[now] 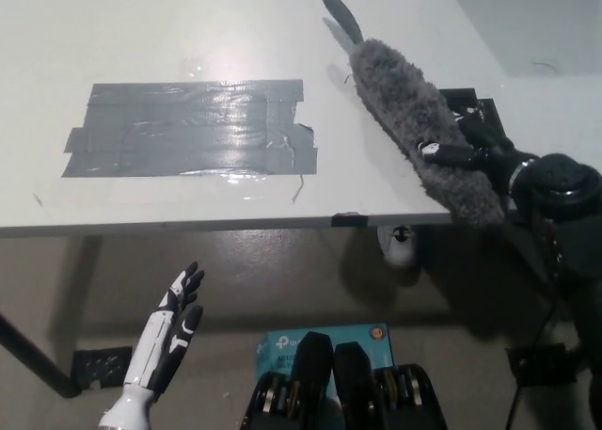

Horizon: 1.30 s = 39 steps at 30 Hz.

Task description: A grey duster is kept infront of the robot in the middle of the table and the robot extends its right arm to grab the duster, picks it up and hands it to a person

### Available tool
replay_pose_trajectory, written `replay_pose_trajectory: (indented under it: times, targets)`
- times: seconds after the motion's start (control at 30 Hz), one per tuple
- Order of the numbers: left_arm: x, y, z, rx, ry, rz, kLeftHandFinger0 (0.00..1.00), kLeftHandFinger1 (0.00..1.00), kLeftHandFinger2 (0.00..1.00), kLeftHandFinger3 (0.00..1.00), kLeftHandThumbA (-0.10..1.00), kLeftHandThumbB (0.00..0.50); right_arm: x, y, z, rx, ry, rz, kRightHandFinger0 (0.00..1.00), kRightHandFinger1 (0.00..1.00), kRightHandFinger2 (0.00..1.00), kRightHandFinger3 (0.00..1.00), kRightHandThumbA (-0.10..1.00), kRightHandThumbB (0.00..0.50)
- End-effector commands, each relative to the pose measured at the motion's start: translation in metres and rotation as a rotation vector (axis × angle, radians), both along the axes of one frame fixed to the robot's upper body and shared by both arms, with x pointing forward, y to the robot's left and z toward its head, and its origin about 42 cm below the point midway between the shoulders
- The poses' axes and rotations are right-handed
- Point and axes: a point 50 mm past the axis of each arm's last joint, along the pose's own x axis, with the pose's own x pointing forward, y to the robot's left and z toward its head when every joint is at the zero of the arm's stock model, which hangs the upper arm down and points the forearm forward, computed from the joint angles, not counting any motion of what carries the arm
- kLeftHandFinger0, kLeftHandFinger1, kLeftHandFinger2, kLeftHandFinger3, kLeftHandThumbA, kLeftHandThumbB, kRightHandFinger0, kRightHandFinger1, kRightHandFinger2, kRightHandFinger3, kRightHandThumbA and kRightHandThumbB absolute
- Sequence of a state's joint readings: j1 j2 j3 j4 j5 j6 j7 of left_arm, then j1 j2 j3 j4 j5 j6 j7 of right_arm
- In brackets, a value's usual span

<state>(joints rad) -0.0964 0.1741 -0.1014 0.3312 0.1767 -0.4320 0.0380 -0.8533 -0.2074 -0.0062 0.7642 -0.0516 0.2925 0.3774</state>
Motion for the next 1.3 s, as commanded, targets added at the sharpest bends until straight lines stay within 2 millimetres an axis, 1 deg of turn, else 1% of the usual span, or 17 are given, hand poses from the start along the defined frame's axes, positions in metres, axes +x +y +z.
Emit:
replay_pose_trajectory:
  times: [0.0,0.1,0.13,0.2,0.3,0.33,0.4,0.43,0.47,0.57,0.7,0.73,0.87,0.9,0.97,1.07,1.27]
  targets:
    - [0.009,0.005,0.013,0.012,-0.077,0.009,1.00,1.00,1.00,1.00,0.97,0.314,-0.035,0.033,0.087,0.590,-0.120,0.230,0.00,0.37,0.91,1.00,-0.10,0.181]
    - [0.011,0.005,0.014,0.013,-0.080,0.008,1.00,1.00,1.00,1.00,0.97,0.311,-0.050,0.039,0.090,0.682,-0.111,0.245,0.00,0.39,0.90,1.00,-0.10,0.167]
    - [0.011,0.005,0.014,0.014,-0.081,0.007,1.00,1.00,1.00,1.00,0.97,0.311,-0.051,0.039,0.090,0.689,-0.110,0.246,0.00,0.40,0.89,1.00,-0.10,0.171]
    - [0.013,0.004,0.016,0.015,-0.087,0.004,1.00,1.00,1.00,1.00,0.96,0.310,-0.065,0.045,0.090,0.751,-0.107,0.272,0.00,0.41,0.90,1.00,-0.10,0.162]
    - [0.014,0.004,0.018,0.015,-0.091,0.003,1.00,1.00,1.00,1.00,0.97,0.311,-0.073,0.047,0.088,0.795,-0.102,0.294,0.00,0.42,0.91,1.00,-0.10,0.156]
    - [0.015,0.004,0.018,0.017,-0.092,0.001,1.00,1.00,1.00,1.00,0.97,0.312,-0.081,0.049,0.086,0.831,-0.092,0.283,0.00,0.43,0.91,1.00,-0.10,0.163]
    - [0.015,0.004,0.018,0.014,-0.093,0.000,1.00,1.00,1.00,1.00,0.97,0.312,-0.092,0.052,0.082,0.888,-0.082,0.271,0.00,0.45,0.90,1.00,-0.10,0.150]
    - [0.015,0.003,0.018,0.013,-0.093,0.000,1.00,1.00,1.00,1.00,0.96,0.312,-0.094,0.052,0.081,0.897,-0.080,0.270,0.00,0.45,0.90,1.00,-0.10,0.150]
    - [0.015,0.003,0.018,0.011,-0.094,0.002,1.00,1.00,1.00,1.00,0.94,0.305,-0.102,0.054,0.076,0.949,-0.058,0.279,0.00,0.45,0.90,1.00,-0.10,0.132]
    - [0.017,0.006,0.022,0.008,-0.103,0.006,1.00,1.00,1.00,1.00,0.93,0.306,-0.121,0.062,0.068,1.088,-0.006,0.292,0.00,0.47,0.91,1.00,-0.10,0.129]
    - [0.017,0.006,0.021,0.007,-0.101,0.006,1.00,1.00,1.00,1.00,0.92,0.315,-0.142,0.067,0.063,1.174,0.020,0.290,0.00,0.48,0.91,1.00,-0.10,0.117]
    - [0.017,0.006,0.021,0.008,-0.100,0.007,1.00,1.00,1.00,1.00,0.92,0.305,-0.147,0.068,0.062,1.184,0.023,0.287,0.00,0.48,0.92,1.00,-0.10,0.120]
    - [0.016,0.005,0.020,0.012,-0.100,0.010,1.00,1.00,1.00,1.00,0.92,0.299,-0.159,0.071,0.060,1.205,0.030,0.283,0.00,0.50,0.94,1.00,-0.10,0.118]
    - [0.016,0.005,0.021,0.014,-0.102,0.009,1.00,1.00,1.00,1.00,0.91,0.297,-0.162,0.071,0.060,1.209,0.026,0.285,0.00,0.50,0.94,1.00,-0.10,0.106]
    - [0.016,0.004,0.021,0.013,-0.104,0.007,1.00,1.00,1.00,1.00,0.91,0.298,-0.164,0.070,0.059,1.219,0.019,0.291,0.00,0.50,0.92,1.00,-0.10,0.101]
    - [0.015,0.004,0.022,0.011,-0.105,0.007,1.00,1.00,1.00,1.00,0.91,0.301,-0.168,0.069,0.056,1.233,0.026,0.266,0.00,0.50,0.91,1.00,-0.10,0.106]
    - [0.016,0.004,0.021,0.006,-0.103,0.004,1.00,1.00,1.00,1.00,0.90,0.293,-0.174,0.071,0.051,1.263,0.072,0.247,0.00,0.48,0.88,1.00,-0.10,0.094]
